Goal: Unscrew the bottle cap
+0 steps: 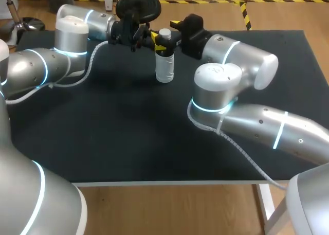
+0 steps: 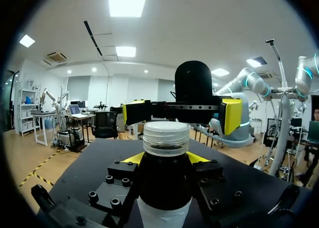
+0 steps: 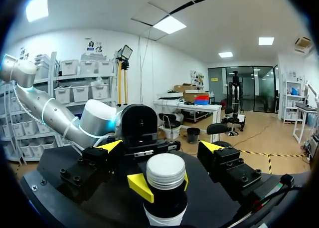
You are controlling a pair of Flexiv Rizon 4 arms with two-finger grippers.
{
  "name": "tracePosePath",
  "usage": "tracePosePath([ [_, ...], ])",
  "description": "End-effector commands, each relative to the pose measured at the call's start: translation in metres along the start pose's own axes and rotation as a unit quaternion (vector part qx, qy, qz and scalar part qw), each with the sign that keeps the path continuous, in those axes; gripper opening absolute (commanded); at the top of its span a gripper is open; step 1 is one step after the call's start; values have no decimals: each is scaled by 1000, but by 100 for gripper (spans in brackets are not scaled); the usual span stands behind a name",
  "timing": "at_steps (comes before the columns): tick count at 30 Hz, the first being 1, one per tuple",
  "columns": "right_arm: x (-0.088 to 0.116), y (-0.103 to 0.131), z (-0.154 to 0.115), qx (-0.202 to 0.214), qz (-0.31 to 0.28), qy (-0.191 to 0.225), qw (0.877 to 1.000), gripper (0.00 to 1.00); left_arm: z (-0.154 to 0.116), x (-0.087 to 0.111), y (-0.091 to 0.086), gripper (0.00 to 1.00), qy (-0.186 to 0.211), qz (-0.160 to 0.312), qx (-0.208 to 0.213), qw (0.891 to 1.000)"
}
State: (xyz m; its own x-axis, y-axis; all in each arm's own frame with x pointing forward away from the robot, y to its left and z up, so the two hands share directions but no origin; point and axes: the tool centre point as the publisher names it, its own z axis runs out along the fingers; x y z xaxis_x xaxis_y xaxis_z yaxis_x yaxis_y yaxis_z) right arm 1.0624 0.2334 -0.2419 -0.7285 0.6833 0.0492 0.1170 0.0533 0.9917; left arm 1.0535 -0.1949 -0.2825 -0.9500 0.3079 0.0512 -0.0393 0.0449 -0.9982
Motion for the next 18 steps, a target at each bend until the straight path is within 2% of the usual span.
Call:
tracePosePath([
  [1,-1,-2,5,-3,2,0,1000,100,-2,-5,1,0,6,0,1,1000],
  [8,-2,-6,4,-4,9,-1,1000,100,-2,-5,1,0,6,0,1,1000],
  [11,-1,-8,4,-7,11,-1,1000,78,-2,-5,1,0,6,0,1,1000],
  [14,-2,-8,4,-10,12,-1,1000,61,-2,-5,1,0,6,0,1,1000],
  [18,-3,-9,5,-12,12,-1,1000,55,-2,-5,1,0,6,0,1,1000],
])
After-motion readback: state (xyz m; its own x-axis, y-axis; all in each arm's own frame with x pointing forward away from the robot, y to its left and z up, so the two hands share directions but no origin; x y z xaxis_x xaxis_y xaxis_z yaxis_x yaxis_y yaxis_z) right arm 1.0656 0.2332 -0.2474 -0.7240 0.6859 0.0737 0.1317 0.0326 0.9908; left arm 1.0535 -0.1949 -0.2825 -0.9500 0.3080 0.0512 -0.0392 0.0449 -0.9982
